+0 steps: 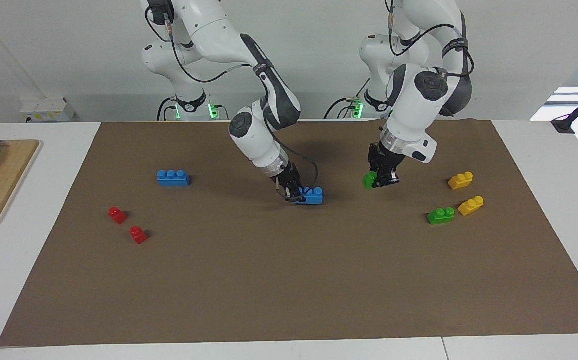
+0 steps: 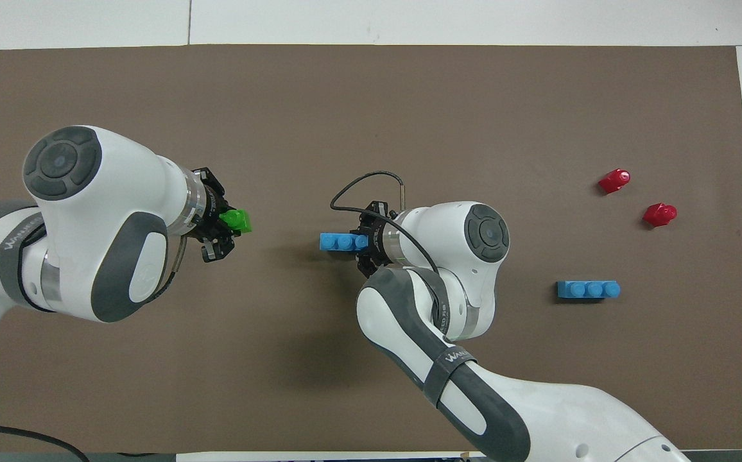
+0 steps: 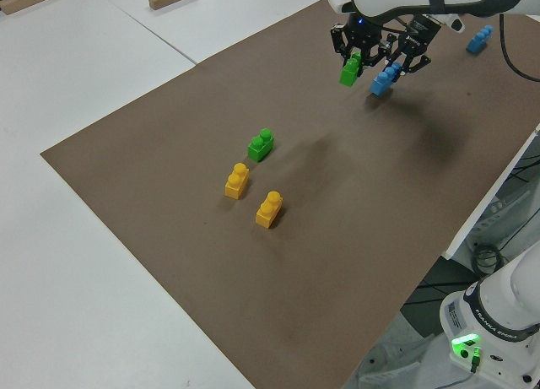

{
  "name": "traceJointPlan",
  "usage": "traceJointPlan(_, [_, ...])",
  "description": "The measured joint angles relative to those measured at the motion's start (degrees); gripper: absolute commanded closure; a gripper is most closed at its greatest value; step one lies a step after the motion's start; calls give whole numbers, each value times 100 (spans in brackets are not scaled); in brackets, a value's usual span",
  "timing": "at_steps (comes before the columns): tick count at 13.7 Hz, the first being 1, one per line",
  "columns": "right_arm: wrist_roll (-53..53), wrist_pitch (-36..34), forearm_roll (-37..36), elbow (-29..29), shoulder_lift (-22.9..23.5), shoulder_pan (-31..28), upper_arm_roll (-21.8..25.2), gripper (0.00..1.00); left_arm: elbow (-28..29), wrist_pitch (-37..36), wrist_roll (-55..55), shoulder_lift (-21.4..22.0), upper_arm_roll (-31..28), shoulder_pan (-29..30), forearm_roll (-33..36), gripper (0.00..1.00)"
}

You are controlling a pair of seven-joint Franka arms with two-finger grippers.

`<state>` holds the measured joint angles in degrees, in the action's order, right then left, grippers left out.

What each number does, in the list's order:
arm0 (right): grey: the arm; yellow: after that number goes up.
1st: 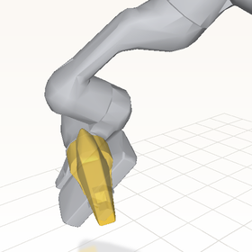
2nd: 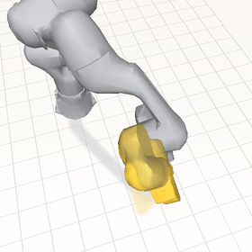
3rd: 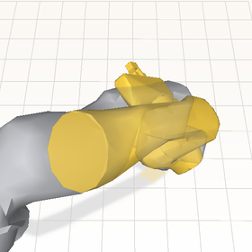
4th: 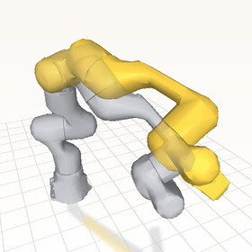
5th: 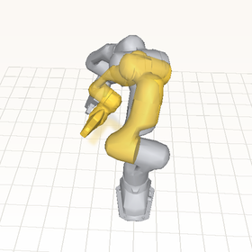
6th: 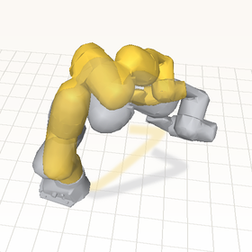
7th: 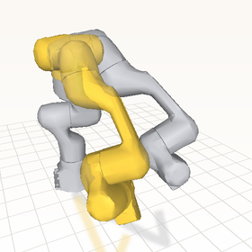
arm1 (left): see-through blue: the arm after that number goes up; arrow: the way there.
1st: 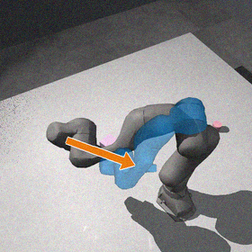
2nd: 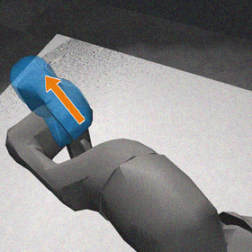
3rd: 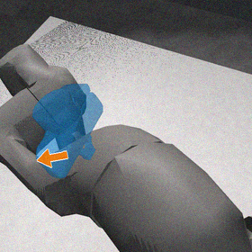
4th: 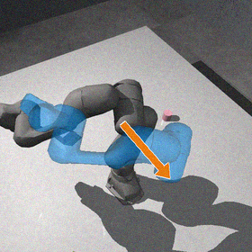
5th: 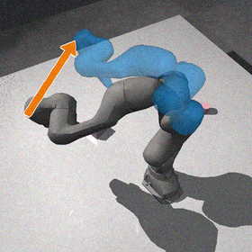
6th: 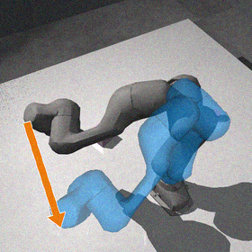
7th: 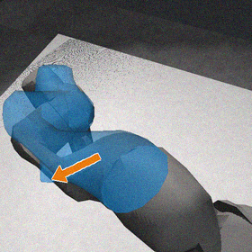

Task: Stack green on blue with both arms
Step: 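Bring the green brick with the left gripper against the held blue brick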

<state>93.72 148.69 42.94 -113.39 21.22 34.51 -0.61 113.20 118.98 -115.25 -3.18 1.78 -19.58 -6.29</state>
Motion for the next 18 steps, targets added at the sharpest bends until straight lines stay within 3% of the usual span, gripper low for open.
traceJointPlan(5, [-286,113,304,-2,110,64,-2,100,85,626,-155,-51,4,-313,-424,100])
traceJointPlan(11, [-300,266,325,-10,185,64,-2,100,380,1201,-657,-73,10,-979,-434,100])
traceJointPlan(18, [-384,279,434,-10,193,64,-2,100,421,1636,-656,-464,3,-1093,-434,100])
